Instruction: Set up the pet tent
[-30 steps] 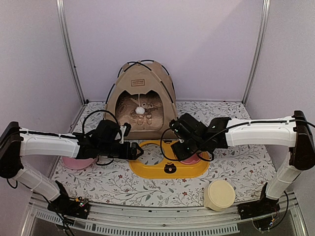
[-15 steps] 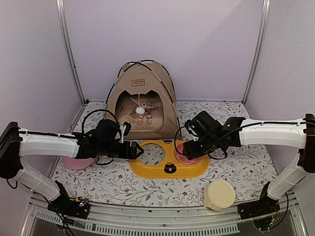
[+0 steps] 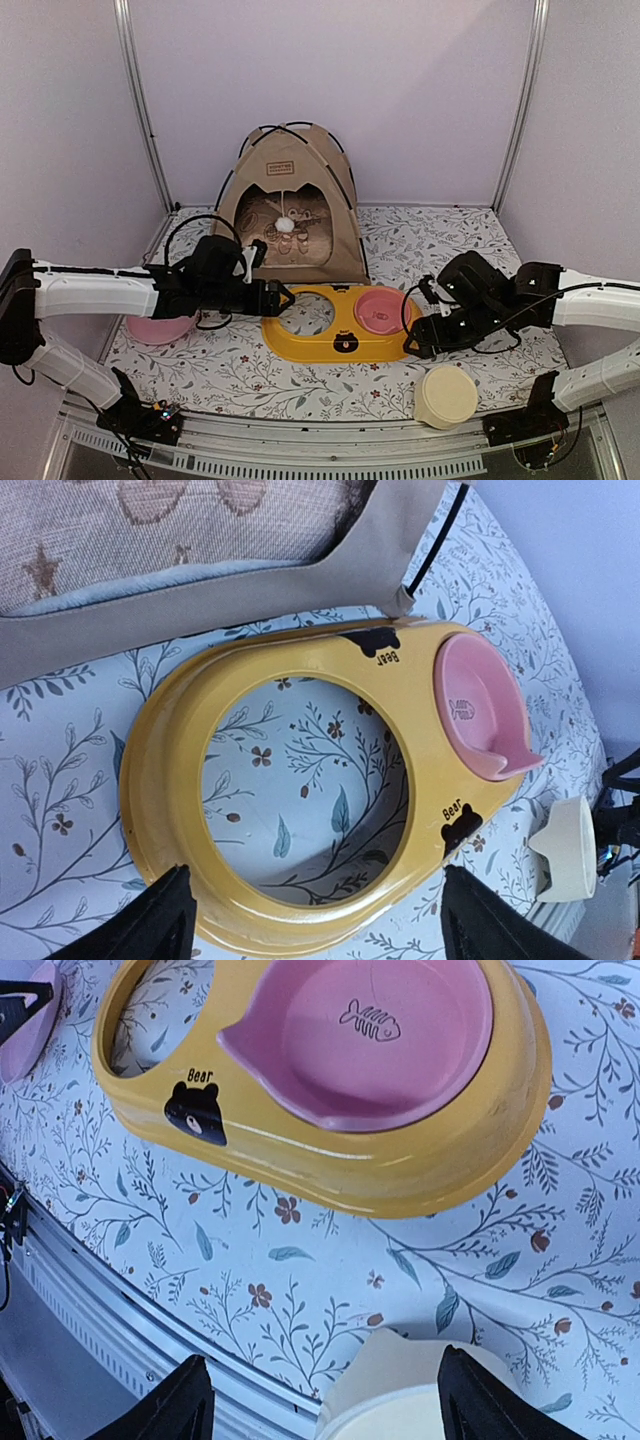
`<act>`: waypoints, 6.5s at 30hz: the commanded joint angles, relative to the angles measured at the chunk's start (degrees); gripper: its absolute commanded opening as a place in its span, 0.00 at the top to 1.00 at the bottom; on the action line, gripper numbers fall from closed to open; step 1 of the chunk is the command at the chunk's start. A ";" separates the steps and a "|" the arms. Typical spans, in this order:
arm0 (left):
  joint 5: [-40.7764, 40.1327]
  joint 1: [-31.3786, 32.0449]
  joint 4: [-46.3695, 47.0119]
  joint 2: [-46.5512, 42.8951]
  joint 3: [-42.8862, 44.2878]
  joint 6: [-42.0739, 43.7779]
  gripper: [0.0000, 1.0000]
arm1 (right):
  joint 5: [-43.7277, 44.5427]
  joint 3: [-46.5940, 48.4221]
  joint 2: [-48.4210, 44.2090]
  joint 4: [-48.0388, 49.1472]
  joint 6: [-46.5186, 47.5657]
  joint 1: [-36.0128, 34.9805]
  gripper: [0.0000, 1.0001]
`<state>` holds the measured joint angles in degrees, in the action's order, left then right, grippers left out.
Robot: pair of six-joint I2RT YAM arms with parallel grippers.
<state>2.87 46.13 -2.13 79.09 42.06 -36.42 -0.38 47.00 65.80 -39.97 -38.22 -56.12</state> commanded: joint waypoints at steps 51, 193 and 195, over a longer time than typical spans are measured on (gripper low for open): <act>0.58 0.83 0.91 1.92 3.35 1.76 0.14 | -5.17 -17.69 -5.13 11.67 -8.14 20.60 0.19; -7.46 3.99 9.84 0.68 -5.11 -8.03 0.09 | 35.16 32.61 28.21 2.75 20.51 -1.40 1.00; -7.64 3.22 9.01 -0.86 -5.67 -7.65 0.09 | 35.93 33.03 29.26 2.36 20.53 -1.98 1.00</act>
<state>-3.51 50.94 8.82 81.17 37.76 -44.42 28.73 76.73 94.00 -37.36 -18.11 -56.93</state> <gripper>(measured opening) 0.912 0.424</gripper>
